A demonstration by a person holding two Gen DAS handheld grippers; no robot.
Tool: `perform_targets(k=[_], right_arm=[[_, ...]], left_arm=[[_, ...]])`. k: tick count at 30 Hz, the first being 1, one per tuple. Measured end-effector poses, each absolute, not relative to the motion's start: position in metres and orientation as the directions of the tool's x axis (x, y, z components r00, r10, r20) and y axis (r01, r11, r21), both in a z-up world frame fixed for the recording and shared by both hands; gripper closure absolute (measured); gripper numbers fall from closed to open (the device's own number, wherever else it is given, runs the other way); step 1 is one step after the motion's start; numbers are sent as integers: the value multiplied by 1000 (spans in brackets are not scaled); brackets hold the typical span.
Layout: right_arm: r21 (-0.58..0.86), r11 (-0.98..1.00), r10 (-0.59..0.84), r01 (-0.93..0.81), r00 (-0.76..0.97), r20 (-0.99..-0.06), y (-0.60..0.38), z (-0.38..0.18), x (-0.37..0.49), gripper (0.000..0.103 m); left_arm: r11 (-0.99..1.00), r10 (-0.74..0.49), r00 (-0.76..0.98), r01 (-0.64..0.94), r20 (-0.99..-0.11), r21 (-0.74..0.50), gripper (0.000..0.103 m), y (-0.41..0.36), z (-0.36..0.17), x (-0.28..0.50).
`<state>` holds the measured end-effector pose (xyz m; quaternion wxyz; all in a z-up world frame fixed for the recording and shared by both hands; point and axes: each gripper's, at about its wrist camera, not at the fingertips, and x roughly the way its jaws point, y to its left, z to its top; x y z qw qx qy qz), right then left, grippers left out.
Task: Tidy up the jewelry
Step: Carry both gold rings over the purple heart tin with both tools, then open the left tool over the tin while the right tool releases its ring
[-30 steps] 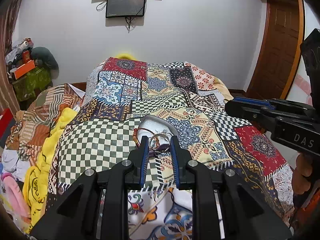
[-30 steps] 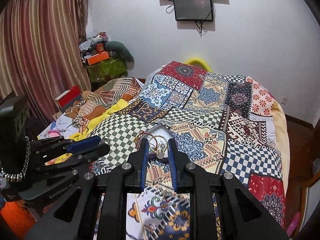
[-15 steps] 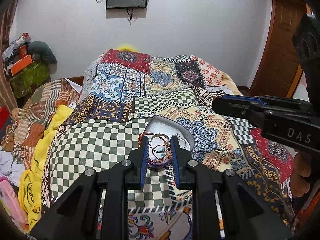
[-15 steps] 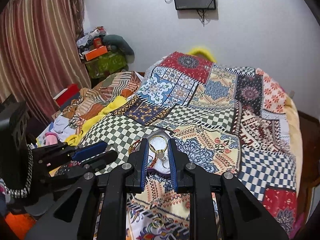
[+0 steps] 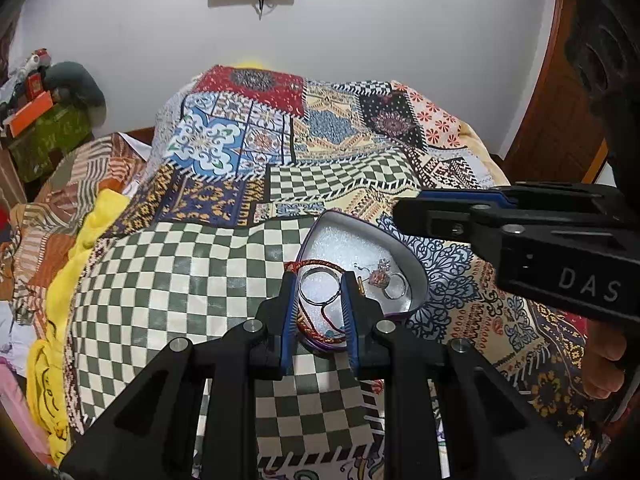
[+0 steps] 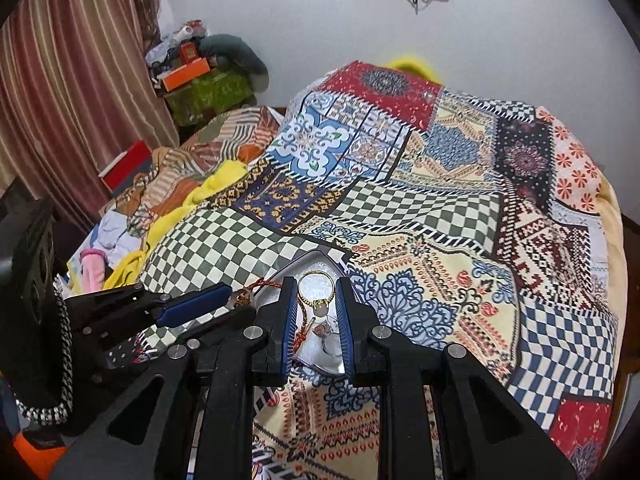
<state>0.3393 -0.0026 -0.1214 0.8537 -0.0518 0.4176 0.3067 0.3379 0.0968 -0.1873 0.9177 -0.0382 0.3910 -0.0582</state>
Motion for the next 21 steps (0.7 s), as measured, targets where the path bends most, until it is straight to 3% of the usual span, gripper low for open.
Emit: perform_targets(k=[21], right_arm=[[173, 798, 449, -577, 379, -809, 17, -148, 365, 85]], left_arm=[[992, -126, 677, 95, -725, -84, 83, 91, -200, 345]])
